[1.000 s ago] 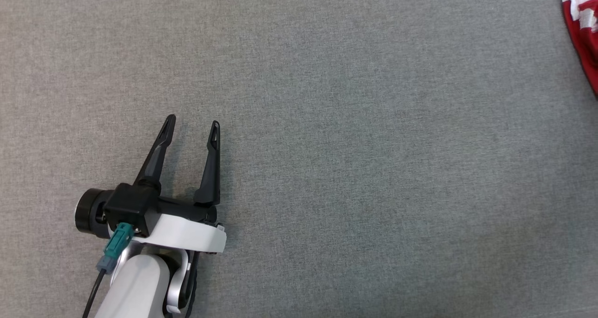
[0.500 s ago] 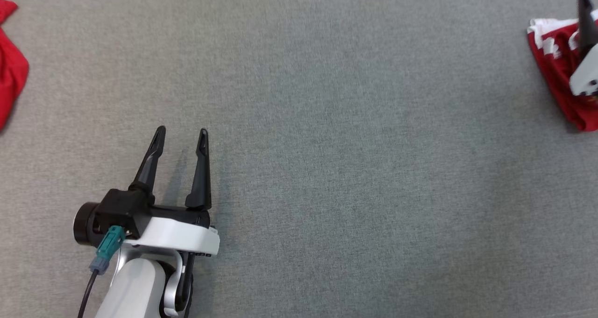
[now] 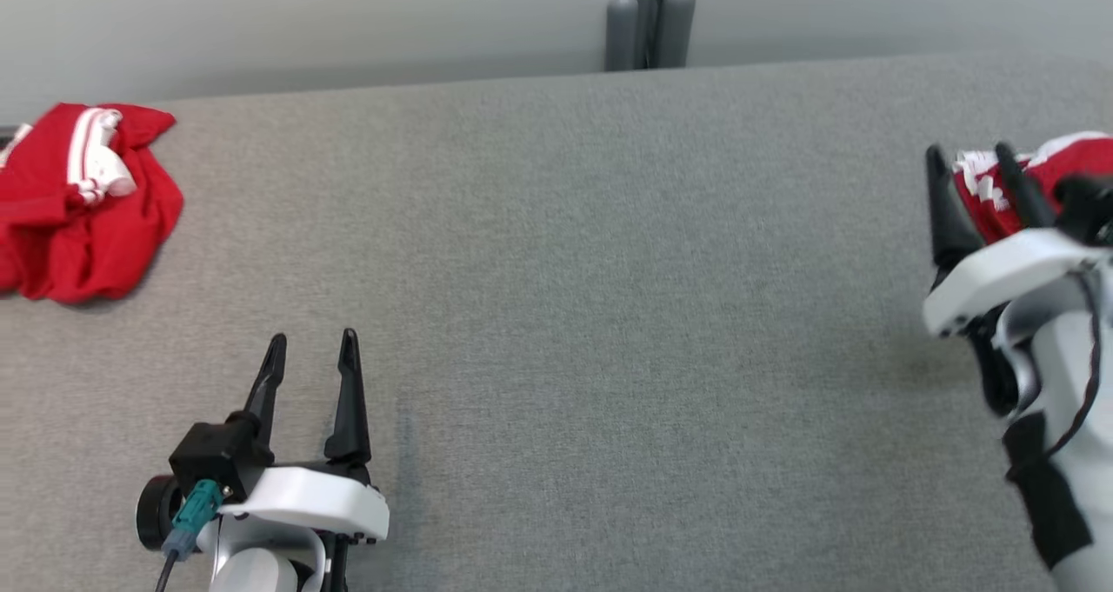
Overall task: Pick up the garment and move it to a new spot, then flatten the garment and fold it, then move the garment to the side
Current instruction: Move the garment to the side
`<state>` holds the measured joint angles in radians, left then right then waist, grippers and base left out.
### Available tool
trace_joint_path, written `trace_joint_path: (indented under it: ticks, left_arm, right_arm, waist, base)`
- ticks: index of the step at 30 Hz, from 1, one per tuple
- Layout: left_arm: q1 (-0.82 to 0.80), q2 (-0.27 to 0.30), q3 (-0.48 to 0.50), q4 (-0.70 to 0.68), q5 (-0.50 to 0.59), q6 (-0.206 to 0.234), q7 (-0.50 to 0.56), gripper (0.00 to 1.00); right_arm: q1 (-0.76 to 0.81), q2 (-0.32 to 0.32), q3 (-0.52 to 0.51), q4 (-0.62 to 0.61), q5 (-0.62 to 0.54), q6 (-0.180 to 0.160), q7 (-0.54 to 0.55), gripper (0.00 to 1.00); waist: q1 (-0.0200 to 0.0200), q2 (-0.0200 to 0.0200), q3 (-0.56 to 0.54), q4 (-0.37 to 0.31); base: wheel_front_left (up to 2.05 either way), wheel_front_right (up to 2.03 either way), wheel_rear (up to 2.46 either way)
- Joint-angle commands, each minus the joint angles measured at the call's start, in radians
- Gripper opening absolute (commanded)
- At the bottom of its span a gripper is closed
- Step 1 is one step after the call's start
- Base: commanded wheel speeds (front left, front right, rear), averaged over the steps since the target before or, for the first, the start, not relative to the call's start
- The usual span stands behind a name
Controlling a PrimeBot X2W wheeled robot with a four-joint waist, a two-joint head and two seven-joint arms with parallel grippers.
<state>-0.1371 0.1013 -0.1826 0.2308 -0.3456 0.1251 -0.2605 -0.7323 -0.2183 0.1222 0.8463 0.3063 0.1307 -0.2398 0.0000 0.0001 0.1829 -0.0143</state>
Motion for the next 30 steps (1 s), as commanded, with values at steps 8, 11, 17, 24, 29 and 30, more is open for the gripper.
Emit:
trace_joint_path:
  ticks: [8, 11, 17, 24, 29, 30]
  left_arm:
    - [0.072, -0.014, 0.004, 0.014, 0.007, -0.006, -0.005, 1.00]
    - [0.094, -0.020, -0.003, 0.016, 0.013, -0.009, -0.005, 1.00]
    - [0.129, -0.029, -0.012, 0.004, 0.030, -0.020, -0.004, 1.00]
    - [0.153, -0.033, -0.004, 0.002, 0.040, -0.024, -0.004, 1.00]
    - [0.170, -0.034, 0.010, 0.001, 0.046, -0.022, -0.004, 1.00]
    - [0.171, -0.034, 0.012, 0.001, 0.047, -0.023, -0.004, 1.00]
  right_arm:
    - [0.308, 0.115, -0.073, -0.268, -0.076, 0.000, -0.020, 1.00]
    - [0.419, 0.149, -0.111, -0.381, -0.125, 0.000, -0.015, 1.00]
    - [0.590, 0.166, -0.108, -0.570, -0.129, 0.000, 0.006, 1.00]
    - [0.688, 0.165, -0.076, -0.673, -0.074, 0.000, 0.034, 1.00]
    - [0.715, 0.165, -0.078, -0.691, -0.060, 0.000, 0.044, 1.00]
    - [0.718, 0.165, -0.078, -0.691, -0.059, 0.000, 0.044, 1.00]
  waist:
    - [0.0000, -0.0001, -0.110, 0.068]
    - [0.0000, -0.0001, -0.130, 0.085]
    - [0.0000, -0.0001, -0.154, 0.102]
    - [0.0000, -0.0001, -0.167, 0.103]
    - [0.0000, -0.0001, -0.175, 0.097]
    - [0.0000, -0.0001, -0.177, 0.097]
  base:
    - [0.00, 0.00, 0.00]
    - [0.00, 0.00, 0.00]
    - [0.00, 0.00, 0.00]
    - [0.00, 0.00, 0.00]
    - [0.00, 0.00, 0.00]
    - [0.00, 0.00, 0.00]
